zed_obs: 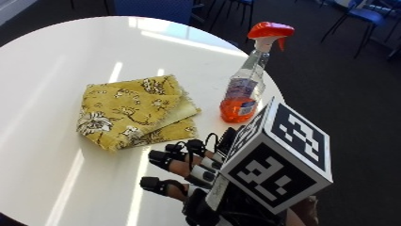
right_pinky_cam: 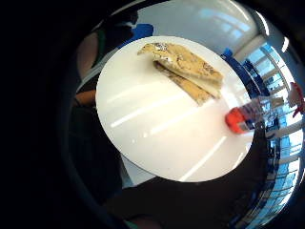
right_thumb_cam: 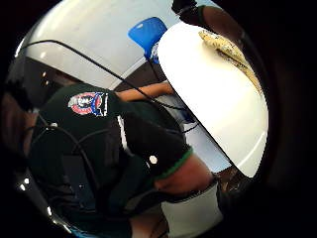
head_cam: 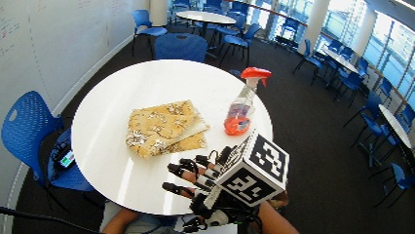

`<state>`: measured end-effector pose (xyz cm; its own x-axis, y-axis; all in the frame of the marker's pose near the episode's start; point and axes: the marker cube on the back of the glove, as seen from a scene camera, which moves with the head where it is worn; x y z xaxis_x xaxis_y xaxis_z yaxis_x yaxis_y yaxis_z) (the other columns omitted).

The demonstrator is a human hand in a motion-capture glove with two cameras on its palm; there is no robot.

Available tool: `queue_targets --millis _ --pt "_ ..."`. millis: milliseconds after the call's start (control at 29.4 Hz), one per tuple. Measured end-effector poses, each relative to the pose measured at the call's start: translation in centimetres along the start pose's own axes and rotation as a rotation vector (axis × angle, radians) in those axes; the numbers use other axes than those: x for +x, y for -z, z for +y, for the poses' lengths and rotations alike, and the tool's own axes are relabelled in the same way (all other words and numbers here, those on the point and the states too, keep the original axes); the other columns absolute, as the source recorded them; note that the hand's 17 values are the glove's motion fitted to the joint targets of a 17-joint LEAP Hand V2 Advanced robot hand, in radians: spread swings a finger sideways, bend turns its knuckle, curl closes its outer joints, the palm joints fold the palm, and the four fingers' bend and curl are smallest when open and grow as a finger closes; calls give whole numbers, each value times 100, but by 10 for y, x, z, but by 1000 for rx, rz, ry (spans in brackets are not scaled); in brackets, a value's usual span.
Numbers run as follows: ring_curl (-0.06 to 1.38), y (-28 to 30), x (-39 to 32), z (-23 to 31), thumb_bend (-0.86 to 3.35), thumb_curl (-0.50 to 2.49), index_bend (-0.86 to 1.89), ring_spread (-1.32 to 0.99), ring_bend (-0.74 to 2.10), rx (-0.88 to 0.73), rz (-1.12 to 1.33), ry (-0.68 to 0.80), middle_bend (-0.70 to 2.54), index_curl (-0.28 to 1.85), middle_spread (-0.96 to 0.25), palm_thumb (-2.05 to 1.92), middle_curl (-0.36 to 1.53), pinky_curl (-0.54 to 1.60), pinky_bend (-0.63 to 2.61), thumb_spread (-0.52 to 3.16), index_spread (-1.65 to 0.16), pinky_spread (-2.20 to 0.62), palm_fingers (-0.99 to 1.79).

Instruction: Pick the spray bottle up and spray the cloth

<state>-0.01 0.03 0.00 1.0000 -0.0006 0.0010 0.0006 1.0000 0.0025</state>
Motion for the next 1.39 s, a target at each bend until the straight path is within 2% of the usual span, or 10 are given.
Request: queue_targets --millis 170,374,1021,1191,1395 --pt "13 1 -2 1 9 7 28 -7 30 15 -2 9 24 16 -10 19 11 12 25 65 -35 13 51" --pt "17 5 -1 3 6 10 24 -9 31 39 5 3 23 21 -13 21 16 17 23 86 -43 17 53" --pt "23 3 2 2 -1 19 18 -11 29 57 17 -17 18 28 -15 25 24 25 19 106 -48 19 56" --pt "24 5 9 -2 -2 20 18 -11 30 127 19 -78 17 29 -15 25 25 26 19 108 -48 19 56" --pt "27 7 22 -10 0 22 16 -11 34 272 -12 -225 17 30 -15 30 26 27 19 111 -47 20 62"
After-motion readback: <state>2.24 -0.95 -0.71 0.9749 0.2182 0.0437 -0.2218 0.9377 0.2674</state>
